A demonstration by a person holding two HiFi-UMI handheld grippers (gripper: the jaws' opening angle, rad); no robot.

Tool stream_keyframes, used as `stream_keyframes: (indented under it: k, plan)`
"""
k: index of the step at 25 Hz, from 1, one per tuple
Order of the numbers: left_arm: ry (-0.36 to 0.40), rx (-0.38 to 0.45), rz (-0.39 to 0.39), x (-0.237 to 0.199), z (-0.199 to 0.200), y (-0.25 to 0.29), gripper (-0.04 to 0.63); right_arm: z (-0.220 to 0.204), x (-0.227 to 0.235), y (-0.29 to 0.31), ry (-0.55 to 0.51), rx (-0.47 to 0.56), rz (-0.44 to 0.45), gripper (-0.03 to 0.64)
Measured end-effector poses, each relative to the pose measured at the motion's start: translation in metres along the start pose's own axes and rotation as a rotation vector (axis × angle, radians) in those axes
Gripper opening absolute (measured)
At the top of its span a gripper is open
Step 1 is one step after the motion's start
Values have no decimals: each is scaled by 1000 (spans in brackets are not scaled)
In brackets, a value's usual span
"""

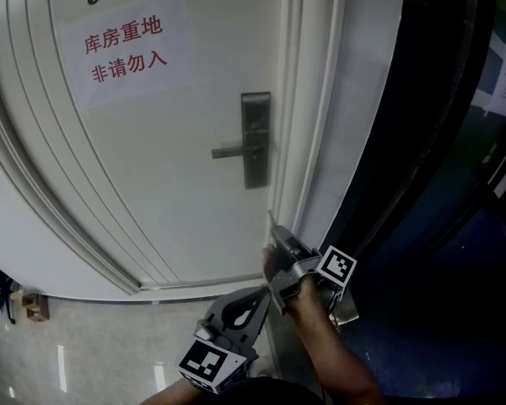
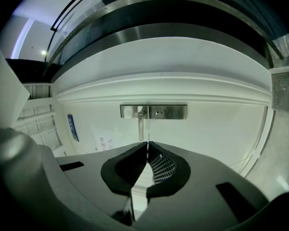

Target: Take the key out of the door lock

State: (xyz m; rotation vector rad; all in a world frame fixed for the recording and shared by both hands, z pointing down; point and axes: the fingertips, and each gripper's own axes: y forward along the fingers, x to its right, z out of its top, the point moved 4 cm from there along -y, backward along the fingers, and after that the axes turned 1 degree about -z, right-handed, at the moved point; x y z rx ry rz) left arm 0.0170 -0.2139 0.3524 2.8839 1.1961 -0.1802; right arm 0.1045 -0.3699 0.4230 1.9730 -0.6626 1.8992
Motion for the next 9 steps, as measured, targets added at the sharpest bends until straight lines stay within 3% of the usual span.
stream_keyframes:
  k: [9]
  plan:
    - [3,5,-1,-4,3,1,5,1,-2,6,-2,4,-1,20]
